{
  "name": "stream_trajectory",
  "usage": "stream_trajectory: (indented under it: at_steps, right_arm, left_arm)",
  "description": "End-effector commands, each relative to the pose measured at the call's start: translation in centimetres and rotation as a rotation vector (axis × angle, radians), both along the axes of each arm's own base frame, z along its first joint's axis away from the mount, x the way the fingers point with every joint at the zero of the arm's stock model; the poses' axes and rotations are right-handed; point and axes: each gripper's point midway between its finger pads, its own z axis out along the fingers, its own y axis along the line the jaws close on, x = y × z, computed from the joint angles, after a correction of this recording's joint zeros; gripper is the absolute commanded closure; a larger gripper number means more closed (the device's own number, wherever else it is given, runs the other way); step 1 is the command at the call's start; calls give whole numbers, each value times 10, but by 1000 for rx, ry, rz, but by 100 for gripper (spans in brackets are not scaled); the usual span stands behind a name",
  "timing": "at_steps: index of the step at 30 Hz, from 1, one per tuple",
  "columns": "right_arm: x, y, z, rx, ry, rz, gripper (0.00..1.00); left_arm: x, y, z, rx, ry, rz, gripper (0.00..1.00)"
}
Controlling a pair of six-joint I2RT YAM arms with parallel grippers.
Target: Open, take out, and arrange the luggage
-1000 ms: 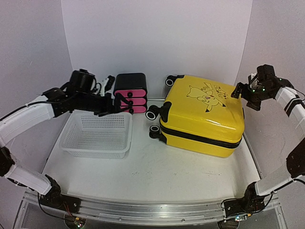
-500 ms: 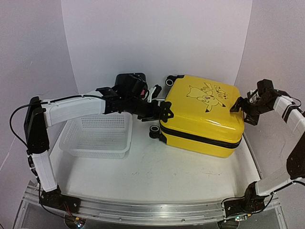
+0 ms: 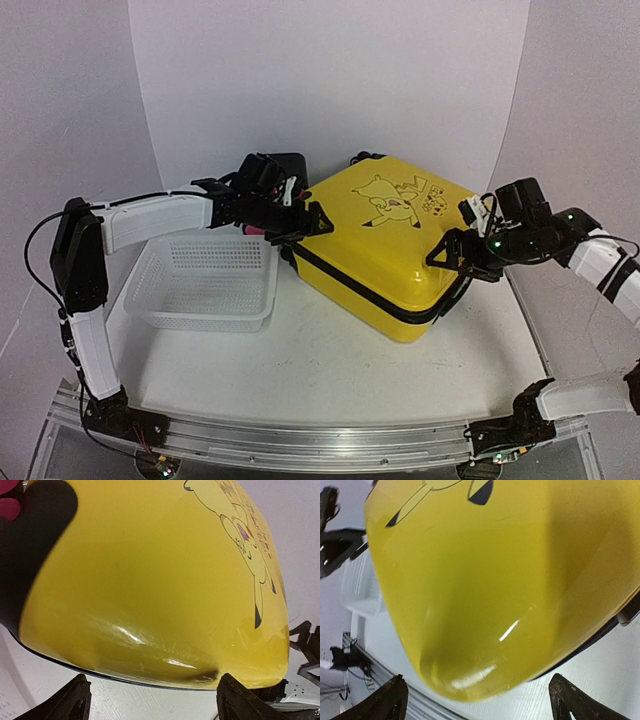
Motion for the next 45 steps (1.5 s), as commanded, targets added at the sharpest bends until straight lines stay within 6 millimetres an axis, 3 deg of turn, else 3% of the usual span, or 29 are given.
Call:
stream_trajectory:
  at_steps: [1, 6, 13, 16, 17, 20, 26, 29, 35, 42, 45]
  right_arm:
    - [5, -6, 47, 4, -201, -18, 2]
    - [51, -36, 68, -179, -254, -155, 2]
    - [155, -74, 85, -161, -229, -319, 2]
    - [199, -90, 83, -168, -232, -338, 2]
    - [213, -90, 91, -151, -253, -323, 2]
    - [243, -86, 84, -89, -228, -263, 2]
    - [272, -97, 51, 12, -134, -198, 2]
    - [274, -108, 34, 47, -65, -183, 2]
    - [249, -96, 16, 104, 32, -120, 3]
    - [185, -79, -17, 195, 186, -90, 17]
    - [157, -80, -15, 218, 173, -151, 19]
  left_arm:
    - [-14, 16, 23, 16, -67, 10, 9]
    - [-29, 23, 14, 19, -28, 5, 3]
    - [-53, 9, 16, 1, -11, -39, 2]
    - [-62, 1, 14, -13, 9, -60, 1]
    - [-64, -2, 12, -16, 17, -68, 1]
    - [-70, -7, 9, -23, 28, -79, 1]
    - [-71, -17, 4, -28, 41, -97, 3]
    - [-69, -22, 3, -30, 44, -103, 6]
    - [-62, -30, -2, -21, 31, -112, 6]
    - [-53, -48, -6, -24, 31, -149, 6]
    - [-52, -59, -10, -38, 54, -174, 6]
